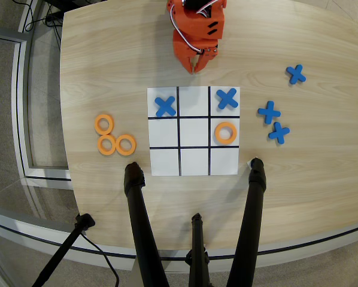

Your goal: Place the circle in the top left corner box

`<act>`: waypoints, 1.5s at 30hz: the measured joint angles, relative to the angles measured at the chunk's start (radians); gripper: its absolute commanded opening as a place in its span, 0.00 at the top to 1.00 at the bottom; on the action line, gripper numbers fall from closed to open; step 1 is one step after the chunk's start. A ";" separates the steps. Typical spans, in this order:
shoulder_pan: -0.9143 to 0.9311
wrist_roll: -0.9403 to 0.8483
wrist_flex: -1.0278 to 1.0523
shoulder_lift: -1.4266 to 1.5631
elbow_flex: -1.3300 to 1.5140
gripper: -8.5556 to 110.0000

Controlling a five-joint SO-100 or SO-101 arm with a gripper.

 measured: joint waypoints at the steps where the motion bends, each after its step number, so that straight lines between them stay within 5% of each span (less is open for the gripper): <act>1: 0.000 0.000 0.000 0.000 0.000 0.93; 11: -0.101 0.000 0.017 -0.014 -0.026 0.93; 18: -0.049 0.000 0.017 -0.146 -0.173 0.84; 24: 0.072 0.025 -0.080 -0.497 -0.534 0.82; 36: 0.353 -0.003 -0.635 -1.355 -0.930 0.80; 45: 0.434 -0.031 -0.738 -1.727 -1.138 0.80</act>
